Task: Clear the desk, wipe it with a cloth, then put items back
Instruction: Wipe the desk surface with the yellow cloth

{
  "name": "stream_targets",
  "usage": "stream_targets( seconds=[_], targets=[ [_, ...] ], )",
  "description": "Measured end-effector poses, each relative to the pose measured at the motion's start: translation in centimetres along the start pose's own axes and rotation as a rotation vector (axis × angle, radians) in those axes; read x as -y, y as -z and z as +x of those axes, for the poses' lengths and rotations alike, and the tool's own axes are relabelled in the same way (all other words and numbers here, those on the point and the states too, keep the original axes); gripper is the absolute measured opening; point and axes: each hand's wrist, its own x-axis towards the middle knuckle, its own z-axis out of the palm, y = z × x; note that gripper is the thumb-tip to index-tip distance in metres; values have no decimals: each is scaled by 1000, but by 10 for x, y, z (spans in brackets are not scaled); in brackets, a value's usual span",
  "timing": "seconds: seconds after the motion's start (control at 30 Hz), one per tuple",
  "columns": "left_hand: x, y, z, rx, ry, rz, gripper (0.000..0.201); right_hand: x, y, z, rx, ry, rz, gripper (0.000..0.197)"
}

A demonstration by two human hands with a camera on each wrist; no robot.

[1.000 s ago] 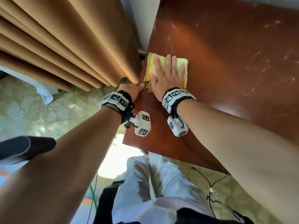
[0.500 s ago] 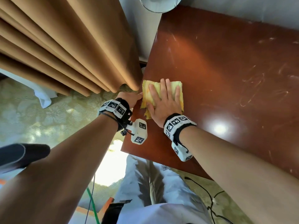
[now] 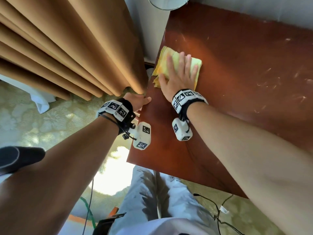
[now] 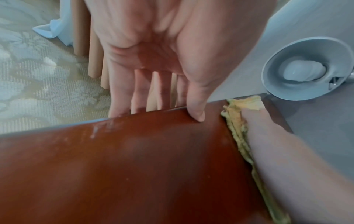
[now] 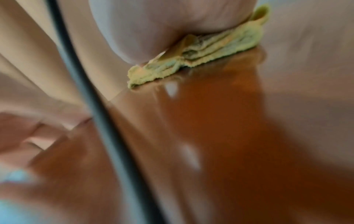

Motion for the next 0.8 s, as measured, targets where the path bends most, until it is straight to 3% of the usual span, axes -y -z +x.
stream_targets(
  seconds=[0.27,0.43,0.67,0.8],
  targets=[
    [-30,0,14,-102,-81,-126,32,-3,-19,-57,7,74,-38,65],
    [-51,5,23,-92,-77,-93,9,-4,-15,-34,4,75,-59,64],
    [-55,7,35,-74,-60,-138,24,-4,-5,38,-11,-16,-64,65],
    [-54,13,32,27,-48,-161,4,-2,-1,37,1,-29,-73,66]
  ],
)
